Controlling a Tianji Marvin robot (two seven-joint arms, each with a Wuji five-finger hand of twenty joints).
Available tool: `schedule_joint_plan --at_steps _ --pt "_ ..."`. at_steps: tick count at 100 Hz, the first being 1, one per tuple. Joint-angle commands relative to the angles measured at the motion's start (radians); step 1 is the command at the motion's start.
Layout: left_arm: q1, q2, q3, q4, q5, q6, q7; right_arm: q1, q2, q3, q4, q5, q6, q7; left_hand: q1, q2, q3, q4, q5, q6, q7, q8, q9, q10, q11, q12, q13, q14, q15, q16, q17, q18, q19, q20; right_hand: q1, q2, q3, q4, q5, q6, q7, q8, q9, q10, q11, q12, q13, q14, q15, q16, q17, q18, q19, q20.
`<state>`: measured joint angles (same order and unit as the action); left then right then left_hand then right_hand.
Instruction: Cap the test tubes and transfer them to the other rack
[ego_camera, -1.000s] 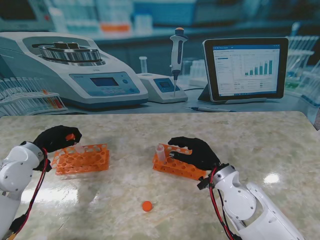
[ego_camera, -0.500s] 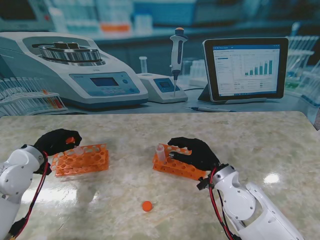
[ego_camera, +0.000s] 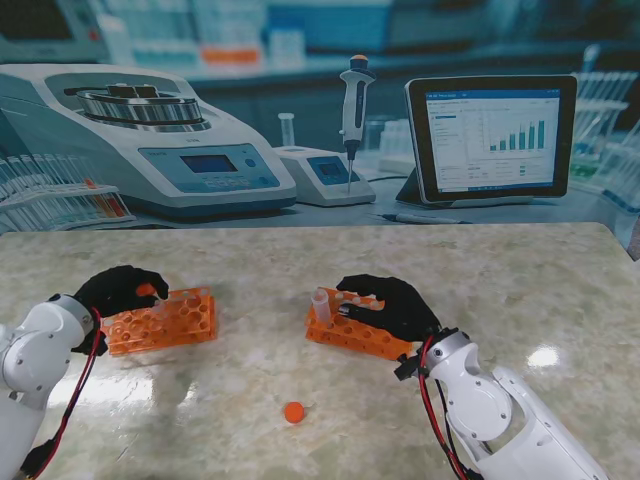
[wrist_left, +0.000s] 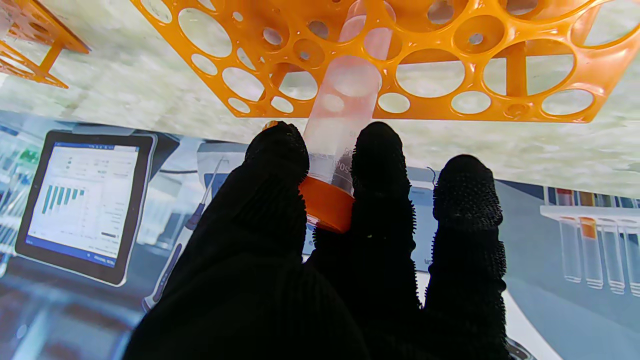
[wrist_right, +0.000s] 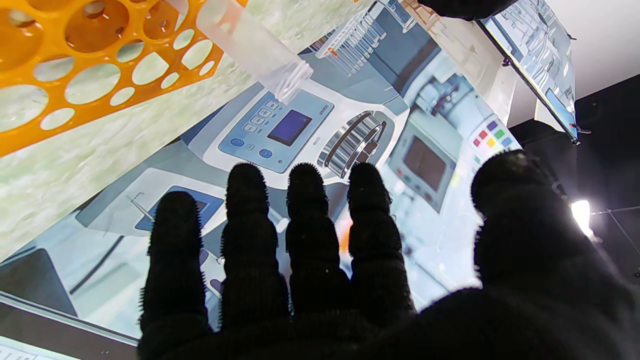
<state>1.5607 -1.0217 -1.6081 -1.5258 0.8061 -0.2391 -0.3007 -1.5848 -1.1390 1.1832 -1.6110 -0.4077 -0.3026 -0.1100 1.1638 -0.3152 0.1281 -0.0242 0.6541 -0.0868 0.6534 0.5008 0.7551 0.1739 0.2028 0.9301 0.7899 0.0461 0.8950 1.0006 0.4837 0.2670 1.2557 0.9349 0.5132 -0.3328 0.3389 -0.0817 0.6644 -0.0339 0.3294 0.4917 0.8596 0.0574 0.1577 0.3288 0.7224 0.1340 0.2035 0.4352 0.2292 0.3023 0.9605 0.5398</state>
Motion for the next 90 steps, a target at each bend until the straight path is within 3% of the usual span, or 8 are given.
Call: schedule_joint_plan --at_steps 1,17,29,37,44,60,78,90 --pt "0.007 0.004 -0.001 -0.007 0.018 0.004 -0.013 -0.008 -0.002 -0.001 -0.001 0.001 0.001 0.002 0.067 0.087 0.001 0.059 -0.001 0.008 -0.049 -0.030 0.034 -0.075 0.045 -0.058 -0.058 0.006 -0.063 -0.025 -0.044 0.024 -0.046 -0.034 0.011 0.042 -0.020 0.027 -0.014 0.003 0.009 0.002 -0.009 -0.008 0.007 -0.002 -0.018 -0.006 0.004 -0.012 -0.007 0.010 0.007 -0.014" --pt "0.004 0.004 0.004 -0.001 0.033 0.016 -0.012 -0.008 -0.003 0.000 -0.001 0.005 0.002 0.002 0.045 0.095 -0.014 0.060 0.002 0.003 -0.121 -0.055 -0.041 -0.083 0.040 -0.229 -0.134 0.056 -0.245 -0.114 -0.163 0.067 -0.168 -0.082 0.011 0.043 -0.020 0.027 -0.012 0.000 0.010 0.003 -0.008 -0.007 0.007 -0.002 -0.018 -0.007 0.004 -0.012 -0.007 0.010 0.007 -0.014" --pt "0.001 0.003 0.012 0.003 0.033 0.027 -0.008 -0.009 -0.002 0.002 -0.003 0.004 0.001 0.003 0.025 0.093 -0.025 0.058 0.003 -0.008 -0.164 -0.066 -0.073 -0.086 0.031 -0.421 -0.167 0.088 -0.359 -0.187 -0.222 0.095 -0.262 -0.146 0.011 0.043 -0.020 0.027 -0.012 0.001 0.010 0.003 -0.009 -0.007 0.007 -0.002 -0.019 -0.009 0.003 -0.012 -0.007 0.010 0.007 -0.014" --pt "0.000 0.003 0.015 0.006 0.031 0.032 -0.008 -0.010 -0.002 0.004 -0.003 0.003 0.000 0.004 0.003 0.092 -0.040 0.055 0.001 -0.029 -0.179 -0.071 -0.083 -0.085 0.010 -0.464 -0.184 0.122 -0.458 -0.266 -0.253 0.112 -0.340 -0.203 0.011 0.043 -0.020 0.027 -0.012 0.001 0.010 0.003 -0.008 -0.006 0.007 -0.002 -0.018 -0.006 0.004 -0.012 -0.007 0.010 0.007 -0.014" --pt "0.001 0.003 0.017 0.004 0.030 0.039 -0.013 -0.011 -0.002 0.005 -0.004 0.003 0.000 0.004 -0.023 0.096 -0.051 0.054 -0.007 -0.039 -0.209 -0.085 -0.104 -0.088 -0.021 -0.506 -0.228 0.161 -0.585 -0.384 -0.315 0.135 -0.445 -0.275 0.011 0.043 -0.020 0.027 -0.012 0.001 0.011 0.003 -0.008 -0.006 0.007 -0.002 -0.018 -0.005 0.004 -0.012 -0.008 0.011 0.006 -0.014" --pt "0.002 0.003 0.018 0.002 0.026 0.044 -0.014 -0.014 -0.002 0.008 -0.006 0.001 -0.002 0.004 -0.094 0.104 -0.069 0.047 -0.019 -0.039 -0.280 -0.127 -0.141 -0.081 -0.078 -0.599 -0.293 0.203 -0.749 -0.585 -0.391 0.181 -0.645 -0.417 0.010 0.043 -0.021 0.027 -0.013 0.000 0.010 0.003 -0.008 -0.007 0.007 -0.001 -0.017 -0.006 0.004 -0.012 -0.008 0.010 0.007 -0.013" --pt "0.005 0.003 0.011 -0.003 0.037 0.040 -0.012 -0.015 -0.001 0.009 -0.007 0.001 -0.003 0.005 -0.166 0.129 -0.086 0.036 -0.040 -0.019 -0.337 -0.171 -0.184 -0.071 -0.116 -0.678 -0.390 0.211 -0.825 -0.702 -0.451 0.195 -0.860 -0.569 0.009 0.045 -0.020 0.027 -0.013 0.000 0.010 0.004 -0.008 -0.007 0.007 -0.001 -0.017 -0.007 0.004 -0.012 -0.007 0.011 0.007 -0.013" --pt "0.006 0.002 0.006 -0.007 0.040 0.028 -0.004 -0.014 -0.001 0.009 -0.007 0.001 -0.003 0.005 -0.204 0.151 -0.101 0.029 -0.054 -0.012 -0.356 -0.194 -0.211 -0.066 -0.134 -0.710 -0.434 0.214 -0.844 -0.739 -0.471 0.193 -0.942 -0.618 0.008 0.046 -0.020 0.027 -0.013 -0.001 0.010 0.004 -0.008 -0.007 0.007 -0.001 -0.018 -0.006 0.004 -0.012 -0.008 0.010 0.007 -0.013"
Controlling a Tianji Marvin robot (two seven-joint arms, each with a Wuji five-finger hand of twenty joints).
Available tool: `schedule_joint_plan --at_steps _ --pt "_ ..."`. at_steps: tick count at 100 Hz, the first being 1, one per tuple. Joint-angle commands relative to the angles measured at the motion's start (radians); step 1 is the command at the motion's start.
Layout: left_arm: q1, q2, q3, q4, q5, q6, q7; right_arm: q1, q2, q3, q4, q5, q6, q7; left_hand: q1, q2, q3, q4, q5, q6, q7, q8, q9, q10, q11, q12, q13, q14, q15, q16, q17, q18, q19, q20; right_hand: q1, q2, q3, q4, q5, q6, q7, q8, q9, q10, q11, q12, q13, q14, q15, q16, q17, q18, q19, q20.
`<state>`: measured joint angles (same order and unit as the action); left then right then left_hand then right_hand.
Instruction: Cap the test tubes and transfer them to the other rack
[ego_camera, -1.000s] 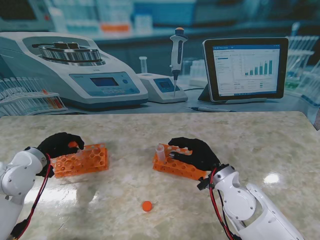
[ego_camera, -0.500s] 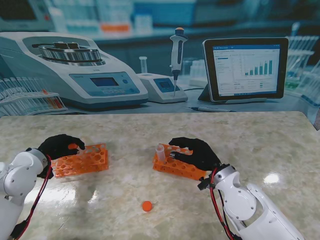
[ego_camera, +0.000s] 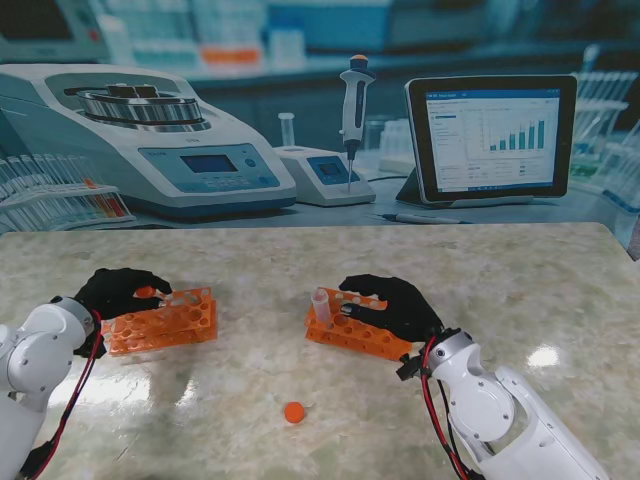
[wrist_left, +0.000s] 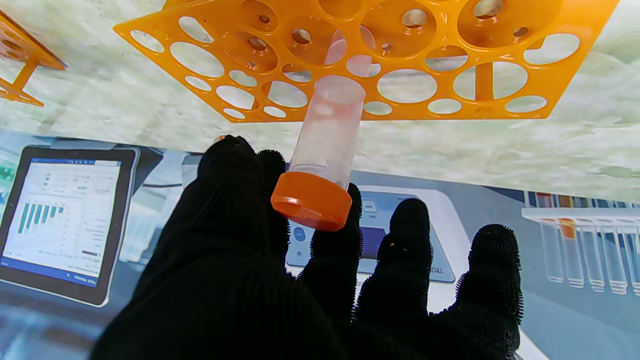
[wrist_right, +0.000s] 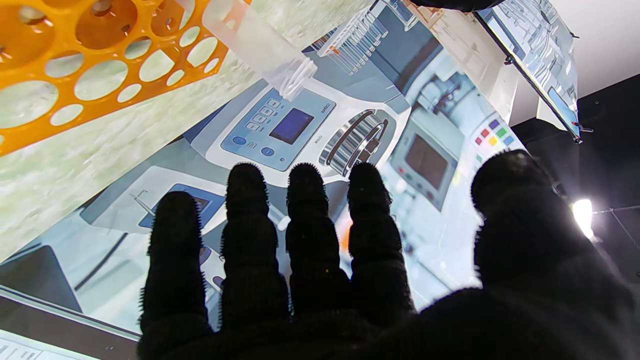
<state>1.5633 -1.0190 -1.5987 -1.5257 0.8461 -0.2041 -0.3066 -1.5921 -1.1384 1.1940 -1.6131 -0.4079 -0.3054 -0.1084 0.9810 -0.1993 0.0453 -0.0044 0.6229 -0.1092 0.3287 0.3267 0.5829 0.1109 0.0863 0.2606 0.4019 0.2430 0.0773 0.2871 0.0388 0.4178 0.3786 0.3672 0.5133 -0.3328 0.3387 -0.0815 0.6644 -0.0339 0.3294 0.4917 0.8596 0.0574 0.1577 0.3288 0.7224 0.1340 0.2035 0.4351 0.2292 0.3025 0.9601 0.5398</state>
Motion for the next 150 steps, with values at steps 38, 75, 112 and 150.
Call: schedule_joint_plan --at_steps 38,75,112,150 --pt "0.004 -0.002 -0.009 -0.041 0.000 -0.024 0.009 -0.005 0.000 -0.003 -0.005 0.006 0.000 0.012 -0.088 0.098 -0.049 0.001 -0.043 0.009 -0.054 -0.059 -0.081 0.006 -0.038 -0.087 -0.101 0.009 -0.046 -0.076 -0.062 0.015 -0.192 -0.104 0.007 0.048 -0.020 0.027 -0.013 -0.002 0.009 0.004 -0.009 -0.006 0.007 -0.001 -0.020 -0.006 0.003 -0.012 -0.010 0.011 0.006 -0.013" --pt "-0.013 0.003 -0.010 -0.042 0.010 -0.002 -0.028 -0.003 0.000 -0.003 -0.006 0.008 0.000 0.015 -0.103 0.126 -0.054 0.001 -0.073 0.019 -0.080 -0.088 -0.110 -0.014 -0.040 -0.106 -0.153 -0.047 -0.056 -0.092 -0.082 -0.025 -0.250 -0.108 0.005 0.051 -0.021 0.027 -0.012 0.002 0.010 0.004 -0.010 -0.006 0.006 -0.001 -0.021 -0.007 0.003 -0.012 -0.011 0.010 0.005 -0.012" --pt "-0.061 0.005 0.033 0.006 -0.005 0.048 -0.051 -0.010 0.001 0.005 -0.013 0.004 -0.001 0.016 -0.176 0.186 -0.068 -0.006 -0.102 0.056 -0.106 -0.109 -0.138 -0.007 -0.043 -0.119 -0.178 -0.048 -0.056 -0.098 -0.093 -0.037 -0.289 -0.097 0.002 0.053 -0.022 0.026 -0.013 -0.001 0.010 0.005 -0.009 -0.009 0.007 -0.001 -0.021 -0.007 0.003 -0.012 -0.012 0.010 0.005 -0.012" --pt "-0.053 -0.003 0.029 -0.007 -0.022 0.029 -0.005 -0.009 0.002 0.004 -0.013 0.007 -0.001 0.020 -0.192 0.197 -0.064 -0.007 -0.094 0.079 -0.111 -0.105 -0.155 -0.008 -0.042 -0.101 -0.182 -0.052 -0.052 -0.089 -0.099 -0.046 -0.307 -0.081 0.000 0.055 -0.021 0.027 -0.012 -0.002 0.009 0.005 -0.010 -0.007 0.006 -0.001 -0.023 -0.006 0.002 -0.012 -0.013 0.009 0.004 -0.012"
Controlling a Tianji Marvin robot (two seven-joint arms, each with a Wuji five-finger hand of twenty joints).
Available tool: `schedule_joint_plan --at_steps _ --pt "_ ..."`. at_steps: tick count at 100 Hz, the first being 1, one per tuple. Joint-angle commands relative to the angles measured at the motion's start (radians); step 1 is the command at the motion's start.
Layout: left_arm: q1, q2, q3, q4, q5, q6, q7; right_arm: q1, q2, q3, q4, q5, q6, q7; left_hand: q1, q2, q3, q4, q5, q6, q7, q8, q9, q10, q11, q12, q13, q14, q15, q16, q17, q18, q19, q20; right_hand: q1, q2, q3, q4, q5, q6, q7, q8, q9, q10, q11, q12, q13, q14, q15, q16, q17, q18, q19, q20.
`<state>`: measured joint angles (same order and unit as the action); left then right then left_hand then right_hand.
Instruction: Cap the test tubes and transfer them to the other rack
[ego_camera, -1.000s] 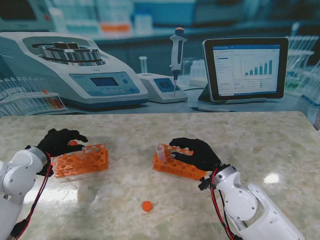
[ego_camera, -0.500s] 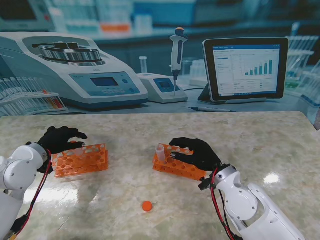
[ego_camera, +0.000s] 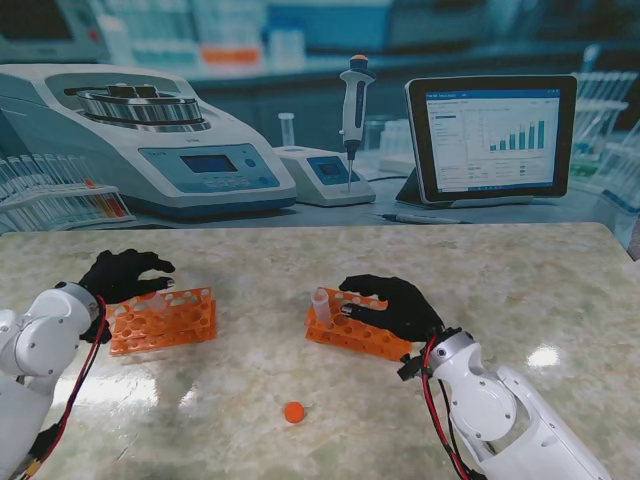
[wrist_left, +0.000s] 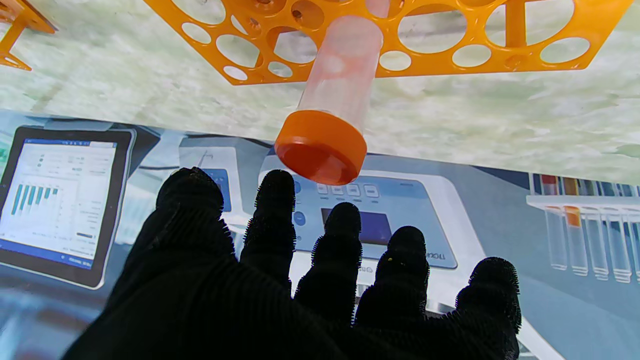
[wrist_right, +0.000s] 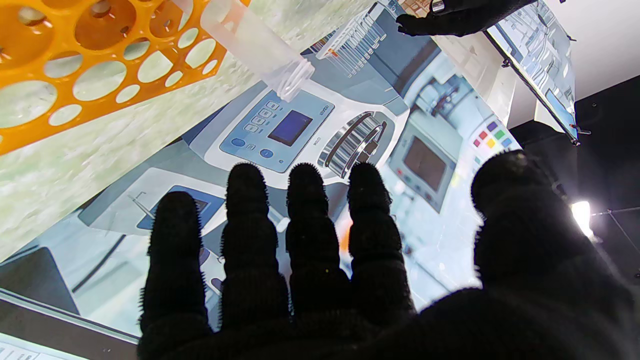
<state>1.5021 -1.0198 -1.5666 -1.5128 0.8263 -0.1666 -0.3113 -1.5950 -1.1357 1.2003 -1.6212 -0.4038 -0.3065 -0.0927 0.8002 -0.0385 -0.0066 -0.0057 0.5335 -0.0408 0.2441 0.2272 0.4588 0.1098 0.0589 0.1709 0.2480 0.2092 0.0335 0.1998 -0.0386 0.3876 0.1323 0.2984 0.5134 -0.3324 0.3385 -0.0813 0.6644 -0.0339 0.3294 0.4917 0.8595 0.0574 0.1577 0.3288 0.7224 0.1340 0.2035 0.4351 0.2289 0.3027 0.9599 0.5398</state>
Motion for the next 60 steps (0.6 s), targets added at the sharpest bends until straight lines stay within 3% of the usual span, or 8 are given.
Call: schedule_joint_plan --at_steps 1,60 --pt "0.009 -0.002 -0.004 -0.022 -0.003 -0.010 0.000 -0.006 -0.001 -0.002 -0.005 0.003 0.001 0.004 -0.010 0.036 -0.012 -0.006 -0.004 0.011 -0.026 -0.005 -0.031 -0.007 -0.015 -0.012 -0.028 -0.018 -0.008 -0.001 -0.022 -0.017 -0.061 -0.012 0.000 0.055 -0.020 0.027 -0.013 -0.001 0.009 0.005 -0.010 -0.009 0.006 -0.001 -0.022 -0.007 0.002 -0.012 -0.012 0.009 0.005 -0.012" --pt "0.068 -0.013 0.010 -0.170 -0.110 -0.083 0.009 -0.026 0.001 0.020 -0.023 -0.016 0.001 0.000 -0.003 0.039 -0.010 -0.004 0.024 0.023 -0.020 0.010 0.016 -0.006 -0.002 0.004 0.031 -0.004 0.006 0.013 0.012 -0.004 -0.042 0.014 0.004 0.052 -0.020 0.027 -0.013 -0.002 0.009 0.005 -0.010 -0.007 0.006 -0.001 -0.025 -0.007 0.001 -0.013 -0.018 0.008 0.000 -0.013"
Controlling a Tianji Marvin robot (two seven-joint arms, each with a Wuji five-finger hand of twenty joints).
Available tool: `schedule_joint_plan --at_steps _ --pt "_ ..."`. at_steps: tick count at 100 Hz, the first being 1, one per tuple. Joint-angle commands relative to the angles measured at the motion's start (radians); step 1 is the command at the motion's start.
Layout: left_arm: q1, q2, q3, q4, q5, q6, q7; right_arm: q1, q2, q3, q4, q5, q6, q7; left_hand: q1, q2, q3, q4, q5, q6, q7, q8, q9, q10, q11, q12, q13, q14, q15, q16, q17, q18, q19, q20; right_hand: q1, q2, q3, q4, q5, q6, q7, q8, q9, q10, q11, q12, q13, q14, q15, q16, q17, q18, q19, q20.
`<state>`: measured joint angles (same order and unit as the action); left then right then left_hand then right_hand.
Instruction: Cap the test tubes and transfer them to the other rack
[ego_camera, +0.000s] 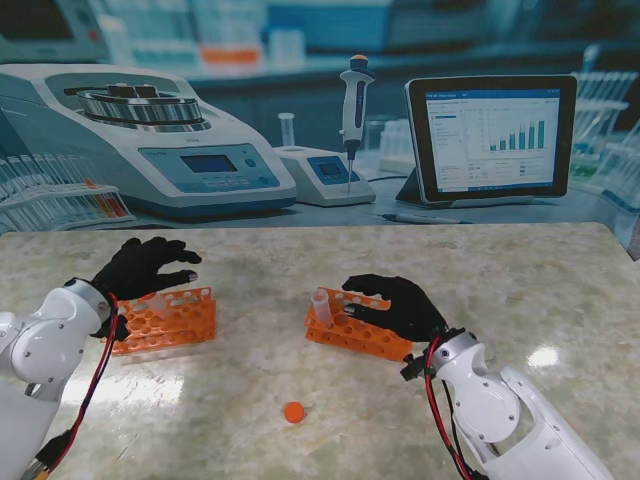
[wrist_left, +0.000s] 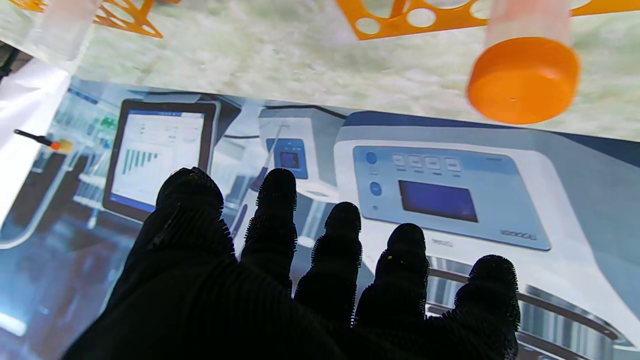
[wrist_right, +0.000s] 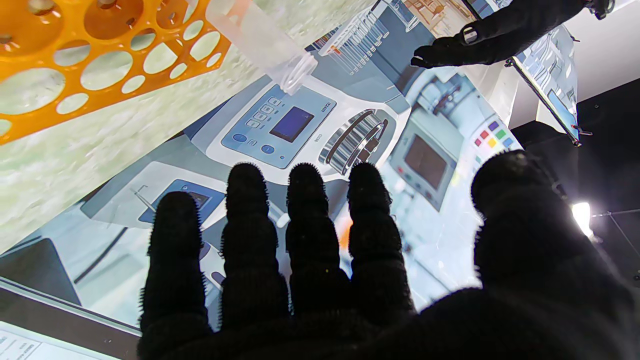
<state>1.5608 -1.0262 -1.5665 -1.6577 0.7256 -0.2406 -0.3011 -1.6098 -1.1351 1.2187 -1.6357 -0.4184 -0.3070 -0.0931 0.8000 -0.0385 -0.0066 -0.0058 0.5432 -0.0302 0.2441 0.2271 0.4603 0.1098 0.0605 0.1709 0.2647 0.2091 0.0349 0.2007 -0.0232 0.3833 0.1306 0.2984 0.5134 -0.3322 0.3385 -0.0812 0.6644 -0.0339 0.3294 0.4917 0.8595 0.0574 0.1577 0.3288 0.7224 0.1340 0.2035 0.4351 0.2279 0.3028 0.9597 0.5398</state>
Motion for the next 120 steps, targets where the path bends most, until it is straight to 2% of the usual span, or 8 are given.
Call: schedule_joint_plan --at_steps 1,18,37,64,96,120 --pt "0.010 -0.007 0.011 -0.028 -0.011 -0.010 -0.001 -0.011 0.000 0.002 -0.009 -0.002 0.002 0.000 -0.002 0.039 -0.010 -0.004 0.014 0.013 -0.020 0.010 0.014 -0.006 -0.003 0.004 0.014 -0.004 0.005 0.013 -0.003 0.000 -0.040 0.014 0.004 0.052 -0.020 0.027 -0.013 0.000 0.009 0.005 -0.012 -0.008 0.005 -0.002 -0.025 -0.009 0.001 -0.013 -0.017 0.008 0.001 -0.013" --pt "0.025 -0.010 0.037 -0.060 -0.032 -0.013 0.006 -0.018 0.002 0.010 -0.017 -0.011 0.007 0.001 -0.007 0.045 -0.012 -0.004 0.010 0.009 -0.023 0.011 0.021 -0.006 -0.002 0.006 0.030 -0.001 0.008 0.015 0.005 0.005 -0.037 0.016 0.006 0.051 -0.020 0.026 -0.014 0.000 0.008 0.004 -0.014 -0.007 0.002 -0.003 -0.029 -0.009 -0.002 -0.015 -0.020 0.007 -0.003 -0.015" --pt "0.027 -0.016 0.091 -0.068 -0.059 0.015 0.022 -0.023 0.006 0.017 -0.027 -0.017 0.026 0.018 -0.009 0.051 -0.012 -0.004 0.000 0.028 -0.035 0.007 0.025 0.001 -0.004 0.005 0.046 0.001 0.010 0.018 0.015 0.016 -0.034 0.014 0.004 0.050 -0.022 0.026 -0.022 0.002 0.002 0.001 -0.027 -0.006 -0.010 -0.014 -0.043 -0.012 -0.017 -0.027 -0.030 0.007 -0.025 -0.029" --pt "0.011 -0.035 0.183 -0.035 -0.108 0.065 0.099 -0.020 0.014 0.027 -0.033 -0.029 0.064 0.053 -0.005 0.055 -0.011 -0.004 -0.007 0.064 -0.060 -0.008 0.035 0.020 -0.010 -0.001 0.059 0.009 0.011 0.020 0.024 0.022 -0.029 0.009 -0.001 0.051 -0.020 0.025 -0.045 0.011 -0.017 -0.011 -0.050 -0.002 -0.035 -0.055 -0.072 -0.026 -0.066 -0.106 -0.047 0.012 -0.083 -0.095" --pt "-0.005 -0.052 0.249 0.010 -0.137 0.106 0.175 0.009 0.014 0.025 -0.005 -0.044 0.113 0.058 -0.002 0.059 -0.012 -0.003 -0.015 0.088 -0.085 -0.027 0.039 0.027 -0.014 -0.005 0.075 0.017 0.015 0.023 0.045 0.027 -0.009 0.011 -0.001 0.045 -0.017 0.026 -0.077 0.023 -0.034 -0.020 -0.086 0.000 -0.050 -0.076 -0.111 -0.024 -0.083 -0.141 -0.071 0.014 -0.110 -0.128" --pt "-0.011 -0.068 0.290 0.056 -0.173 0.122 0.235 0.068 0.015 -0.011 0.038 -0.081 0.166 0.060 0.001 0.059 -0.011 -0.003 -0.012 0.094 -0.088 -0.033 0.040 0.031 -0.016 -0.007 0.081 0.014 0.015 0.024 0.048 0.025 0.005 0.013 -0.003 0.033 -0.014 0.026 -0.107 0.037 -0.050 -0.028 -0.119 0.004 -0.058 -0.087 -0.135 -0.023 -0.085 -0.153 -0.085 0.011 -0.118 -0.141"
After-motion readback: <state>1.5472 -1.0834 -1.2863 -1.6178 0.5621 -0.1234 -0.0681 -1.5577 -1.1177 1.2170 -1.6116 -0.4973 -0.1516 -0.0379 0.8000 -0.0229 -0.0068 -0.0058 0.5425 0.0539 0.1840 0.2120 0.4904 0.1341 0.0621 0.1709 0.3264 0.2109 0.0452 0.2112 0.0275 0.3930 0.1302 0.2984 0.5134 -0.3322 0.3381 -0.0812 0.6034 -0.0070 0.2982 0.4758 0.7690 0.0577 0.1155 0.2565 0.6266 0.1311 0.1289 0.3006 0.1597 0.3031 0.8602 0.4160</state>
